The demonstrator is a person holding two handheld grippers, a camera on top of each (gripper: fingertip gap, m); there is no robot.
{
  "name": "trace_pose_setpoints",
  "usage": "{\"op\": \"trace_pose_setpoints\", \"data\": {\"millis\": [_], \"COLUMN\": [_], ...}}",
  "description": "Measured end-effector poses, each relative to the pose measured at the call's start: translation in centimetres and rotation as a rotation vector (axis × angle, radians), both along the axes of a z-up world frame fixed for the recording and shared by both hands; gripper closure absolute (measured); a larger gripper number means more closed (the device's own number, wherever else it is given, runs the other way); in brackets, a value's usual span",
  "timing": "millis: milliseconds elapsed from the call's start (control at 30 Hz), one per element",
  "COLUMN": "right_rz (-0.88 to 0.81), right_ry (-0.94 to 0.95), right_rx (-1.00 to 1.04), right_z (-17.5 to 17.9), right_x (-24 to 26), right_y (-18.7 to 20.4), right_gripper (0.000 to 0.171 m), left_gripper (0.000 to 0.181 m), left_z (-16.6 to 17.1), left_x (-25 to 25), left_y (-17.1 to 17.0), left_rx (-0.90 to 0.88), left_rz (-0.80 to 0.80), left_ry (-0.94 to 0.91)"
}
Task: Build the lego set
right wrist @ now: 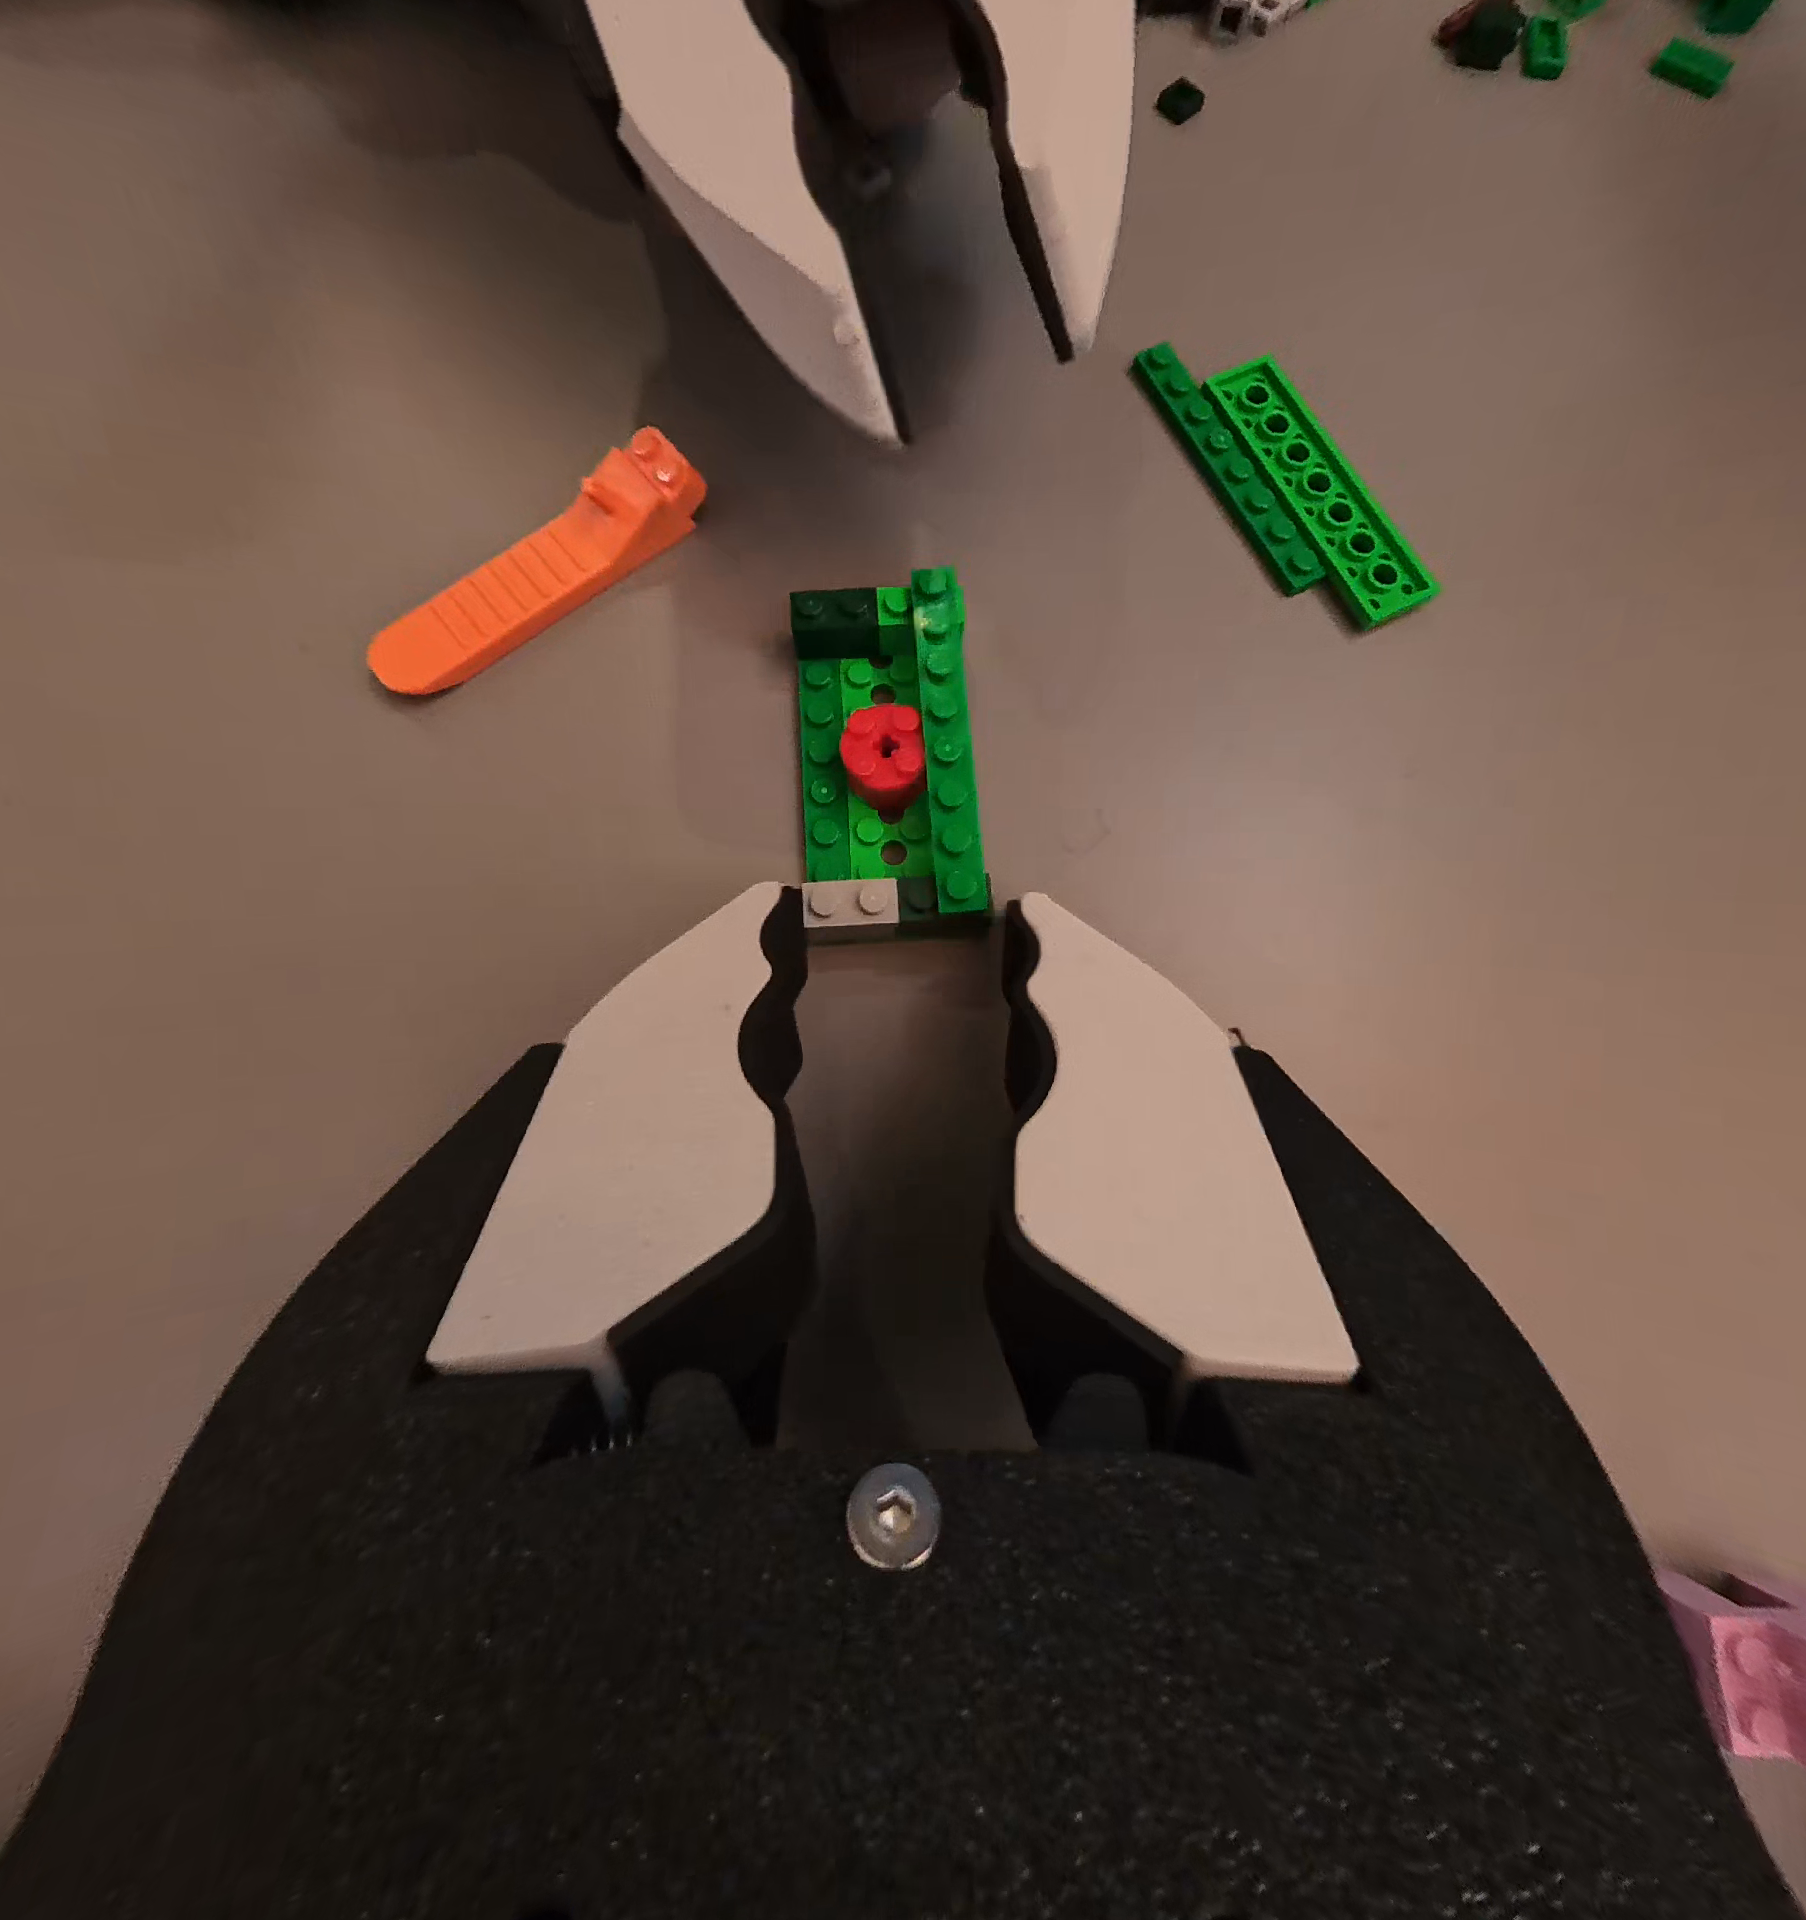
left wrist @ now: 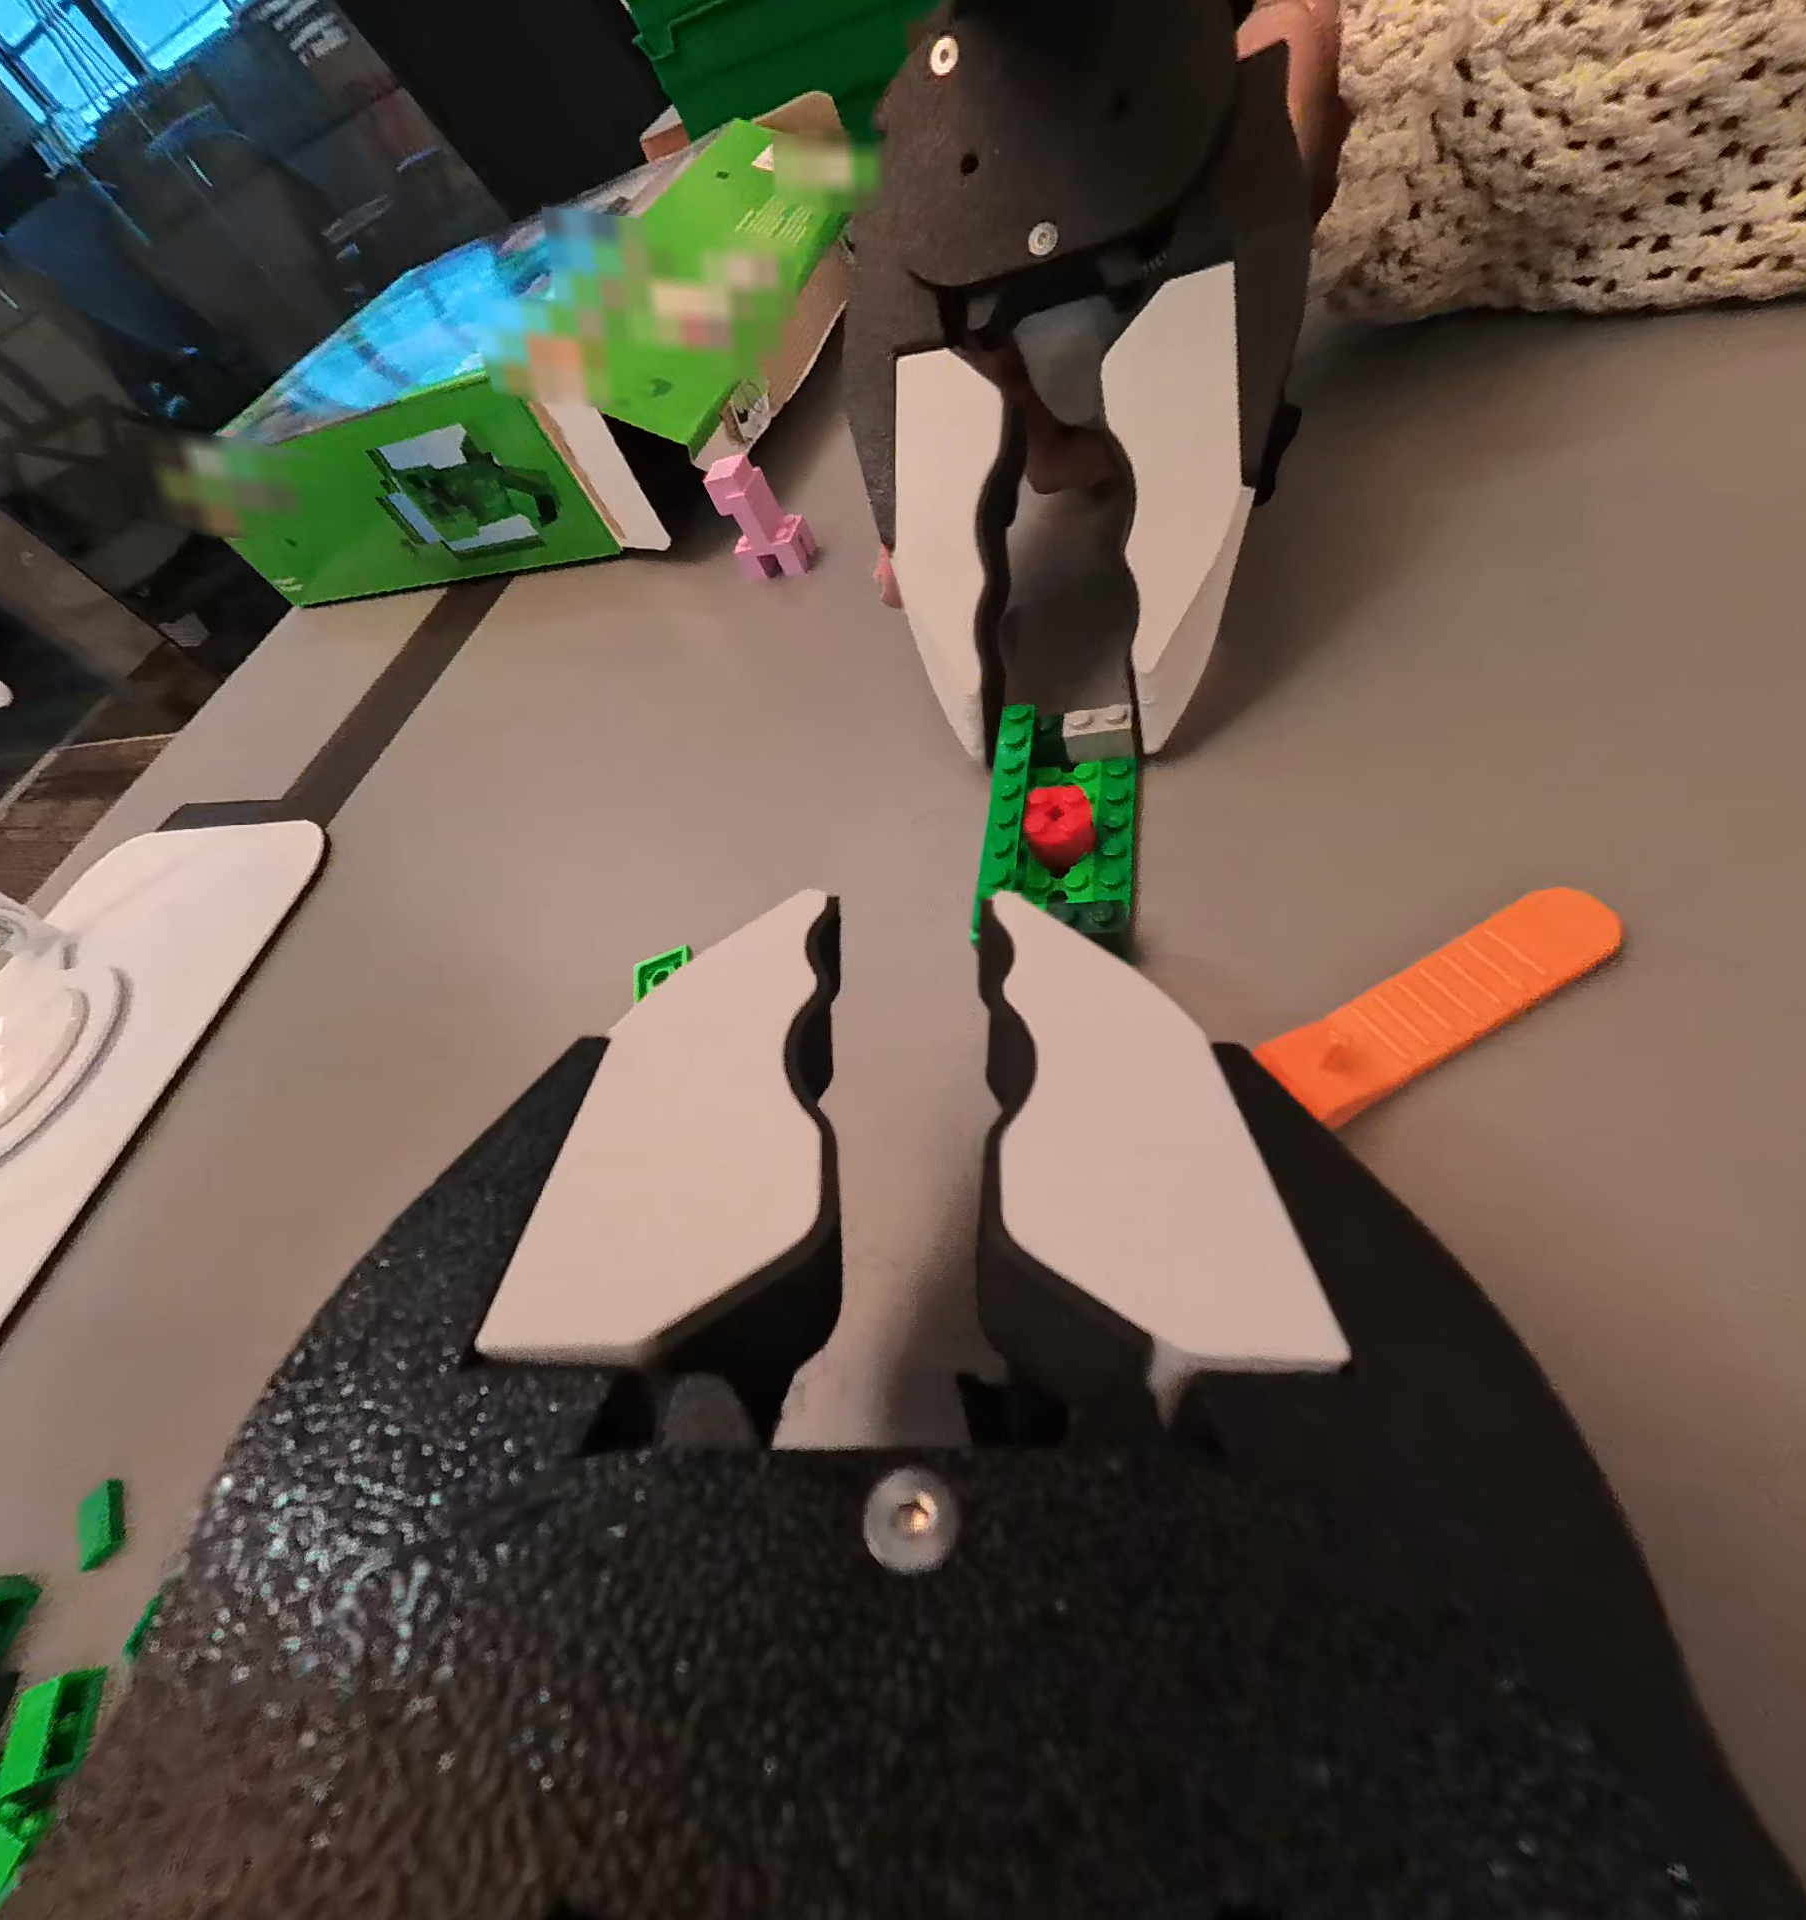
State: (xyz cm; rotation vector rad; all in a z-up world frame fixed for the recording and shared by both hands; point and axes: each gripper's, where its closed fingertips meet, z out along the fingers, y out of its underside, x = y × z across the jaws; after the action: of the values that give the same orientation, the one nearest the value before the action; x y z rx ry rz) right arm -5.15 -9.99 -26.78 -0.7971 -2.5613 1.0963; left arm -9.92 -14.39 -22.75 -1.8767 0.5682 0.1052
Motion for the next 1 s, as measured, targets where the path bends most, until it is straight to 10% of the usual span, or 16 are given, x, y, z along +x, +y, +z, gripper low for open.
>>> {"op": "trace_pose_setpoints", "data": {"millis": [333, 1000], "right_rz": [-0.013, -0.012], "right_ry": [0.021, 0.026], "right_rx": [-0.026, -0.032], "right_z": [0.2, 0.3], "right_x": [0.0, 0.1], "right_y": [-0.1, -0.1], "right_gripper": [0.138, 0.138], "left_gripper": [0.12, 0.145], "left_z": [-2.7, -4.0], "left_x": [2.4, 2.7], "left_y": [0.2, 0.8], "left_rx": [-0.261, -0.419], "left_rz": [-0.044, -0.081], "left_ry": [-0.099, -0.087]}}
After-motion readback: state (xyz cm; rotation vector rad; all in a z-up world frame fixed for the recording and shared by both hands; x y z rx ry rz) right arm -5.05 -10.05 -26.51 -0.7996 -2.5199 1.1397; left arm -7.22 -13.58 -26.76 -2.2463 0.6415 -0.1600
